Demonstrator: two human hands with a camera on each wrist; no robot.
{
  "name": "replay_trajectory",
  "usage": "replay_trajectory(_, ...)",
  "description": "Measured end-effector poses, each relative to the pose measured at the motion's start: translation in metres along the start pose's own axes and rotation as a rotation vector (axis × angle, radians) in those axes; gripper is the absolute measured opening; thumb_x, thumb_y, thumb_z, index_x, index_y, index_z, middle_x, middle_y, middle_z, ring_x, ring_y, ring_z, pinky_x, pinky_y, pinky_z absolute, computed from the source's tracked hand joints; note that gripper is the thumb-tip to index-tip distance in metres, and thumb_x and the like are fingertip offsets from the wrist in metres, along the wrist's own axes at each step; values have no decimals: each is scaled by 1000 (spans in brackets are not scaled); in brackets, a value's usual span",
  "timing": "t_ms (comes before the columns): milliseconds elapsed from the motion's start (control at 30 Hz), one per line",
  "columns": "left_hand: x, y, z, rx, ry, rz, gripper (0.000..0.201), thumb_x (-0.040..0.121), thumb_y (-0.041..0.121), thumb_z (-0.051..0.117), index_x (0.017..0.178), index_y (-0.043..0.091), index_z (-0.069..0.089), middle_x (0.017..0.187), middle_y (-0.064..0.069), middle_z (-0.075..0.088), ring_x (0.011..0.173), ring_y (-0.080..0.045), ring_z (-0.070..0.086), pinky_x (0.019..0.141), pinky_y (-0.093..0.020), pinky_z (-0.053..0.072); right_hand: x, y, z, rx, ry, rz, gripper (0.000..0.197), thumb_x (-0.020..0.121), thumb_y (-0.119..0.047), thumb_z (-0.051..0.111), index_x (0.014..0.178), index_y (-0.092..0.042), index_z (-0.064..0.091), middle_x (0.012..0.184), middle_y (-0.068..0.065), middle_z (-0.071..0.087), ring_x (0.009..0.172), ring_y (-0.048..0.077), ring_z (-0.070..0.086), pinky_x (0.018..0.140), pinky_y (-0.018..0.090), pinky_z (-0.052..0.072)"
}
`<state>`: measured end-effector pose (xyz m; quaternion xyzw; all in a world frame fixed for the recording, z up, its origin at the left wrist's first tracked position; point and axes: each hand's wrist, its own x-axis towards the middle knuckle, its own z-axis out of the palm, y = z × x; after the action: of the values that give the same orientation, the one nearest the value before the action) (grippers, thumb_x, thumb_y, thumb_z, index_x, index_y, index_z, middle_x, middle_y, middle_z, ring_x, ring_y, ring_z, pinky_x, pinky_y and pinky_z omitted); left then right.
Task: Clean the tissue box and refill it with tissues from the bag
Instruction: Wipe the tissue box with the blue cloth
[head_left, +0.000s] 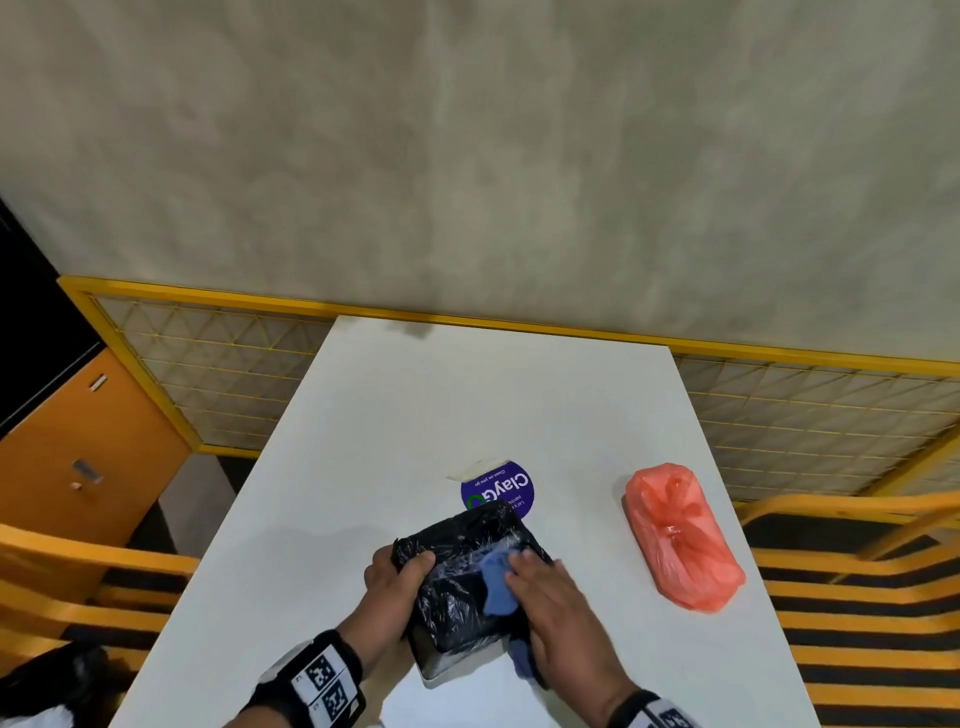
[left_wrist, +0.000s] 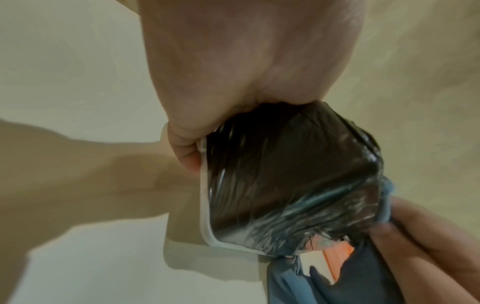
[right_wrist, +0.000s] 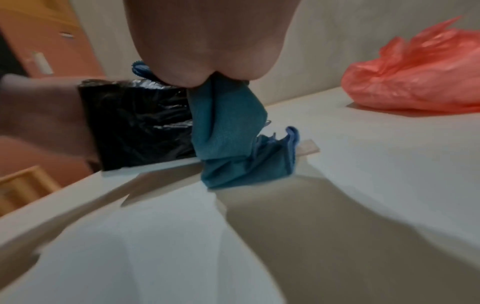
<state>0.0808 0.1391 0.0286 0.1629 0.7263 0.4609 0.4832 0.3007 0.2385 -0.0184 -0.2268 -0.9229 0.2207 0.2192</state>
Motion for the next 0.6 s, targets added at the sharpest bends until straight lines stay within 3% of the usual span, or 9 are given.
replay_trajectory(67,0,0,0,11,4,0,89,57,72,58,131,26,38,126,-2,40,124,-24,45,108,-54,44,6,12,-8,12,91,134,52,79,-11,41,128,-22,54,135,-7,53,127,19,48,116,27,18)
replay_trajectory(133,1,1,-1,29,-6,8,89,56,74,57,130,27,38,125,0,40,124,-24,45,108,-54,43,11,11,-18,19,145,165,48,80,-11,41,125,-23,56,132,-9,55,125,19,50,117,21,14)
replay_trajectory(267,4,0,-2,77,15,18,88,57,75,52,128,25,40,123,-2,42,123,-25,45,108,-53,42,9,-31,-7,-30,33,-119,49,79,-12,52,127,-21,56,138,1,58,131,17,47,115,32,25)
replay_trajectory(367,3,0,-1,85,14,22,88,57,76,51,128,25,40,123,-2,42,121,-23,46,108,-52,43,6,-33,7,-5,-22,-149,56,77,-7,62,130,-22,56,143,-3,53,135,16,42,112,34,26)
replay_trajectory(433,3,-1,-2,69,0,12,88,57,76,53,129,26,38,124,-1,41,121,-22,46,107,-53,44,8,-19,4,43,67,-12,53,79,-6,51,129,-23,56,139,-3,55,130,17,48,111,31,29)
replay_trajectory(533,4,-3,-4,72,-33,20,87,58,76,53,129,28,37,123,2,40,123,-21,44,110,-52,41,17,-5,-19,163,273,321,49,85,-2,44,128,-19,61,133,-5,57,123,19,55,110,16,28)
replay_trajectory(600,4,-3,-3,67,-36,33,86,58,75,52,128,28,37,123,2,40,123,-20,44,111,-51,40,36,-2,-32,92,267,342,52,81,3,43,126,-13,64,132,-6,56,122,16,53,110,17,28)
